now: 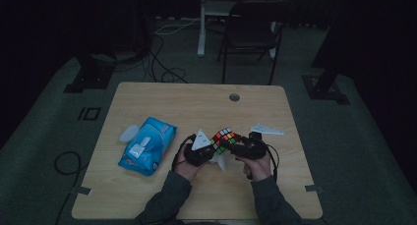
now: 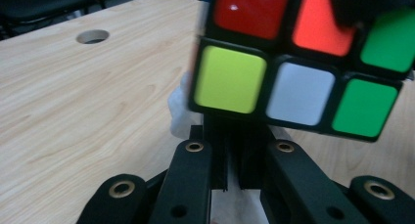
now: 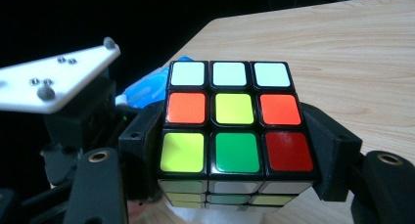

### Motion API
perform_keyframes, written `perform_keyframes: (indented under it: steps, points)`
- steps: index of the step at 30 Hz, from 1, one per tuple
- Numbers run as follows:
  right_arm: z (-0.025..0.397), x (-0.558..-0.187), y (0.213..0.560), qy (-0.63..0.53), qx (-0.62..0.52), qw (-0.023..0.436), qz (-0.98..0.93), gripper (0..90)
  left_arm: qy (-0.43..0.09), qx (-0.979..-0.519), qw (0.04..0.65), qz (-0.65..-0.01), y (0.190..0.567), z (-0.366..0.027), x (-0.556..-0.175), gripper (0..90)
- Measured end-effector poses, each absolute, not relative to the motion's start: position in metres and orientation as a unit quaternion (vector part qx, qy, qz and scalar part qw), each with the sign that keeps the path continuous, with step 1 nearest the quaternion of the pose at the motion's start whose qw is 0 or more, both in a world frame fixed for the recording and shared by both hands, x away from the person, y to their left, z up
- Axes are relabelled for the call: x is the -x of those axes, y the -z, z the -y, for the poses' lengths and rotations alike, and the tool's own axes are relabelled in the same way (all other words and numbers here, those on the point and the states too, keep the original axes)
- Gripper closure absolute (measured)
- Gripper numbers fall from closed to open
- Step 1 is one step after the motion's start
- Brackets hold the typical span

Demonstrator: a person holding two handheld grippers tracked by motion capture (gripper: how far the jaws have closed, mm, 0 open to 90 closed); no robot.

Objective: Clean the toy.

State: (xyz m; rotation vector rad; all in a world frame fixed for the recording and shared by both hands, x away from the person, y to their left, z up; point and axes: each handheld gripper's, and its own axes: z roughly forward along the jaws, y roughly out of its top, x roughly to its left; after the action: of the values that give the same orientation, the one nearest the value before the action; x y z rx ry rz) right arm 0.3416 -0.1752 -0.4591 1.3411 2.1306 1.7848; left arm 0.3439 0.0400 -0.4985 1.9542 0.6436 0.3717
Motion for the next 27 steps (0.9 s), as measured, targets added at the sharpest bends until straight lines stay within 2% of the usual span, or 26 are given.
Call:
perform_keyframes:
  steps: [9, 21, 27]
  points:
    - [0.18, -0.344, 0.462, -0.581, -0.447, 0.026, -0.68, 33.9, -0.143, -0.819, 0.501, -0.241, 0.501, -0.031, -0.333, 86.1]
    - [0.177, -0.343, 0.46, -0.577, -0.434, 0.023, -0.692, 33.8, -0.174, -0.799, 0.502, -0.28, 0.491, -0.059, -0.345, 86.0]
    - [0.175, -0.342, 0.459, -0.572, -0.419, 0.028, -0.705, 33.8, -0.172, -0.793, 0.509, -0.287, 0.487, -0.07, -0.352, 86.1]
